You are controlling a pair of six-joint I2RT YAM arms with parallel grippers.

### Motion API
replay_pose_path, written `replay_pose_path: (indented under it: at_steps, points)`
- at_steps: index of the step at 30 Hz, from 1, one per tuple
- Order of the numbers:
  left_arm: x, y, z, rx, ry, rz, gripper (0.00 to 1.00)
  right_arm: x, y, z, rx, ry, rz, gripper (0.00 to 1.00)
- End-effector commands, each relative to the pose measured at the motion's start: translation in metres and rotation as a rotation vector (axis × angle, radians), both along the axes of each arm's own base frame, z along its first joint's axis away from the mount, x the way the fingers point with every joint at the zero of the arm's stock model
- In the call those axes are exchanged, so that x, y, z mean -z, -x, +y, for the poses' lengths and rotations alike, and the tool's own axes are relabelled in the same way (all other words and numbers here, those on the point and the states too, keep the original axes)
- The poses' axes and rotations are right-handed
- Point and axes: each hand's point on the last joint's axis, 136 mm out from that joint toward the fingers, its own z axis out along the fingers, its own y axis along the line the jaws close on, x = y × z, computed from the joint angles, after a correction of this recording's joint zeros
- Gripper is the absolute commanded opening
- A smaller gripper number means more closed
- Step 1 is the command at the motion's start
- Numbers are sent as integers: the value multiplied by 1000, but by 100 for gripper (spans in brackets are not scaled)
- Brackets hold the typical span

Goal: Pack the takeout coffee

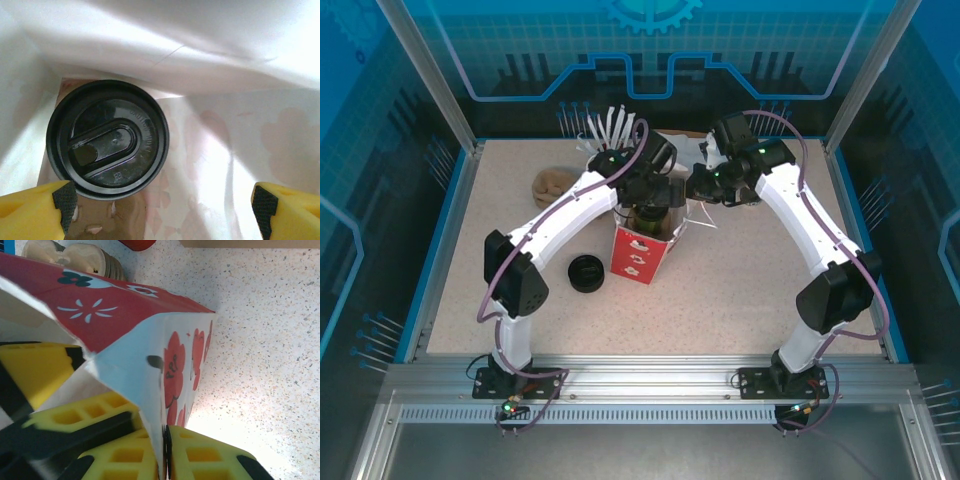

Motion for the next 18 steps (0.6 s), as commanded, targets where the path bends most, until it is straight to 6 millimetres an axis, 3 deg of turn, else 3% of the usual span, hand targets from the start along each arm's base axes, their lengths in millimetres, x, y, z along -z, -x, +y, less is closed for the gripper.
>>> replay_pose_path:
  at_steps: [1,11,15,18]
  points:
    - [-41,6,-1,-6,68,-44,91,-12,2,3,-19,-9,-27,13]
    - [-93,6,-12,19,246,-128,89,-12,5,4,-60,-15,-39,9]
    - [-131,8,-13,49,360,-200,88,-16,9,5,-99,-45,-73,8]
    - [-160,8,-1,57,420,-261,88,-21,13,7,-132,-86,-114,7]
